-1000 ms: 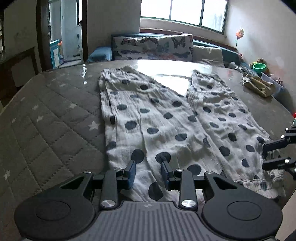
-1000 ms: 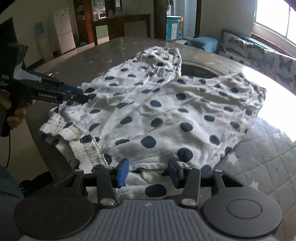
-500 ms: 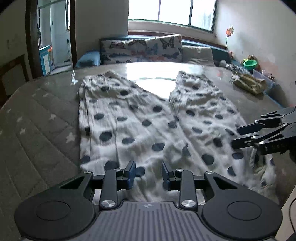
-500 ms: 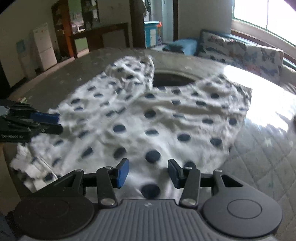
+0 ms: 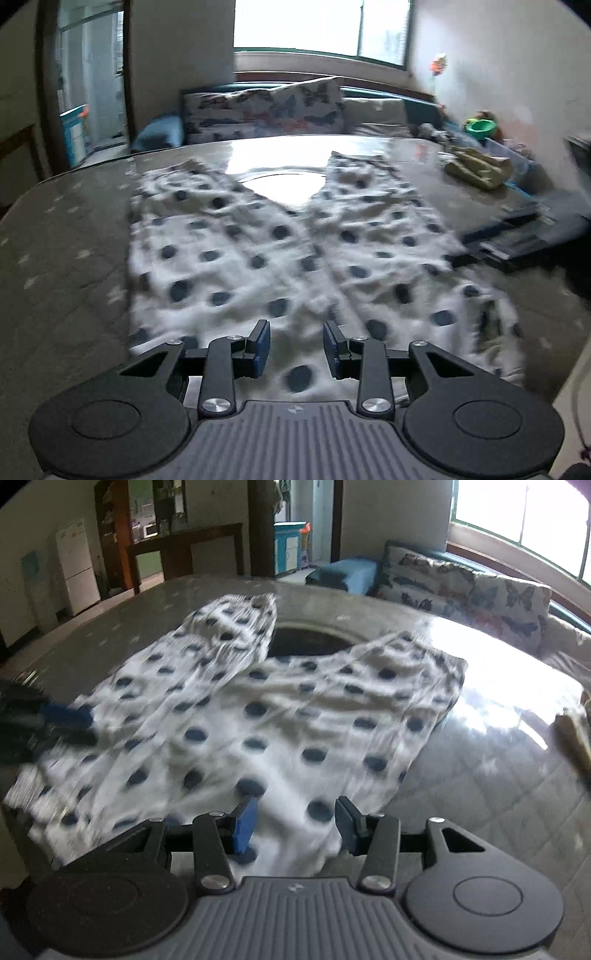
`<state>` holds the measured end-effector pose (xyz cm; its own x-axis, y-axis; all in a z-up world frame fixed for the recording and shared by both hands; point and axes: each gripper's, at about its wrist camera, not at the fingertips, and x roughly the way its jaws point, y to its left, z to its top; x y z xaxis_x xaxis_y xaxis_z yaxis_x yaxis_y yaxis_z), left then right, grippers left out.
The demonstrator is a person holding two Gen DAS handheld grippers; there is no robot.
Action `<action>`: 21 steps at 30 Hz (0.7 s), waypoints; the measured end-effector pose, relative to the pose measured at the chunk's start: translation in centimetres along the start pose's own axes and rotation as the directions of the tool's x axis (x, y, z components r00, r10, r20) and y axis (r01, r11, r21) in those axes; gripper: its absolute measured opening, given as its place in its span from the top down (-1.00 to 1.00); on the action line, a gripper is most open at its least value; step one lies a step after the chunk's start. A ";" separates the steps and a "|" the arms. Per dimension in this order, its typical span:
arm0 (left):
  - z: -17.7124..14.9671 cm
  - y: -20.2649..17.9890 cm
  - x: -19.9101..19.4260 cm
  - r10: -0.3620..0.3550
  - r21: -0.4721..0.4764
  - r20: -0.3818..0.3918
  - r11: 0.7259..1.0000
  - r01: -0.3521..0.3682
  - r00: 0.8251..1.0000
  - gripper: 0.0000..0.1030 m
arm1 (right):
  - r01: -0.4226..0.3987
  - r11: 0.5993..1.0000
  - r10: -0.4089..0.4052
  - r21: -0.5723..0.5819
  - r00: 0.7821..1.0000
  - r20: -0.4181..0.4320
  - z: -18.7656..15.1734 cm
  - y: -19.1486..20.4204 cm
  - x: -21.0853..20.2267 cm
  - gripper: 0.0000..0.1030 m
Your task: Fold clothes
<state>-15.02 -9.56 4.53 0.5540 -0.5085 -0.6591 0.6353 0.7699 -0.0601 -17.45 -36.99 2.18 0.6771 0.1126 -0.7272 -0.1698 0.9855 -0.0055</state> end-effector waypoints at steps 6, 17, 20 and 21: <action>-0.5 -3.3 1.1 -0.088 0.065 -0.032 0.994 0.090 0.996 0.33 | 0.067 0.998 -0.067 0.007 0.998 0.008 2.8 -2.0 3.6 0.08; -1.7 -6.5 1.8 -0.153 0.145 -0.068 0.976 0.162 0.986 0.23 | 0.151 0.974 -0.150 0.169 0.989 -0.015 2.5 -8.1 4.9 0.13; -1.7 -6.7 1.8 -0.158 0.152 -0.071 0.974 0.168 0.985 0.23 | 0.141 0.956 -0.145 0.257 0.989 -0.003 3.4 -10.0 5.3 0.27; -1.7 -6.7 1.9 -0.159 0.152 -0.073 0.974 0.168 0.985 0.22 | 0.131 0.949 -0.137 0.288 0.991 -0.001 3.7 -10.6 5.7 0.30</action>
<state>-19.21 -15.03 2.41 0.4053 -0.5945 -0.6945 0.7936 0.6059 -0.0557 -9.13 -46.32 0.64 0.6929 -0.0234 -0.7207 0.1341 0.9862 0.0969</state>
